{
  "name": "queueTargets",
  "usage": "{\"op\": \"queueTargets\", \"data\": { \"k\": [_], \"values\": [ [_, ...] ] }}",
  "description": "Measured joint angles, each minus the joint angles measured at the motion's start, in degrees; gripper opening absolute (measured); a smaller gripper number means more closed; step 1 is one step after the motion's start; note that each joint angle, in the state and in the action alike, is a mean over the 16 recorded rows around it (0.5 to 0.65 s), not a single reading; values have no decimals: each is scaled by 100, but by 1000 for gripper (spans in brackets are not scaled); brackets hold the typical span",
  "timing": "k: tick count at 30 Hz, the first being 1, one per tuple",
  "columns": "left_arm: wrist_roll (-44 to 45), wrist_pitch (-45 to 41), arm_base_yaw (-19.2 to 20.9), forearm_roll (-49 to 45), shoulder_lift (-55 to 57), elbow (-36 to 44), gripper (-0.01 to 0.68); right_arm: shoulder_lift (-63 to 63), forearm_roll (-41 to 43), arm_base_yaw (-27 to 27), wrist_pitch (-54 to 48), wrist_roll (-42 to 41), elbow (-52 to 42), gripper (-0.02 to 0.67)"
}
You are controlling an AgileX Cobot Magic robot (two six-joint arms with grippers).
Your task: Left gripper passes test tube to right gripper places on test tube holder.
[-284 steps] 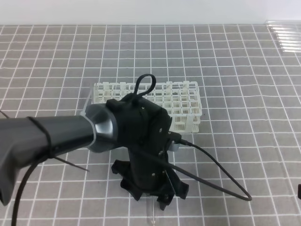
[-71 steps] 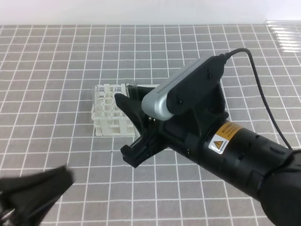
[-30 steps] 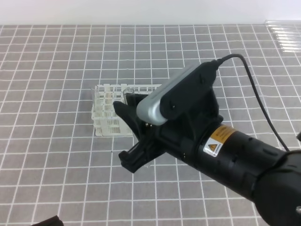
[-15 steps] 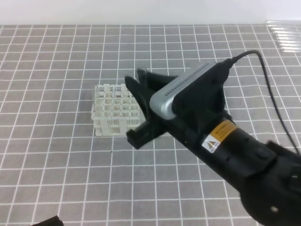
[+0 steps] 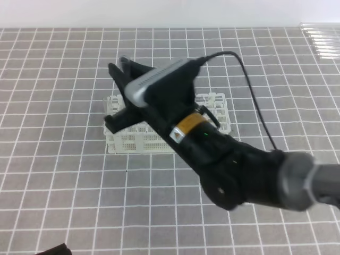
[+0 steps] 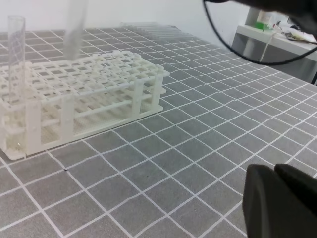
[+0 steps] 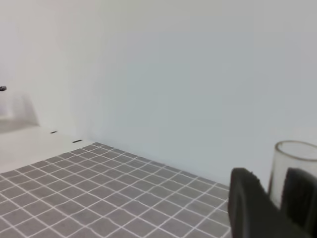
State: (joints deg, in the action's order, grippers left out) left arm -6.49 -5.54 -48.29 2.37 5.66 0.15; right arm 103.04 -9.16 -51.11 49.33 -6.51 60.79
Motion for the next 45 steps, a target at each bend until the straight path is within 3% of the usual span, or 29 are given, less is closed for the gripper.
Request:
{"op": "queueTargets", "data": {
  "k": [15, 45],
  "values": [
    [0, -5, 0, -1, -2, -5, 0, 1095, 139, 187, -320, -2, 1134, 95],
    [0, 30, -2, -14, 12, 33, -1, 1382, 100, 194, -315, 262, 1235, 95]
  ]
}}
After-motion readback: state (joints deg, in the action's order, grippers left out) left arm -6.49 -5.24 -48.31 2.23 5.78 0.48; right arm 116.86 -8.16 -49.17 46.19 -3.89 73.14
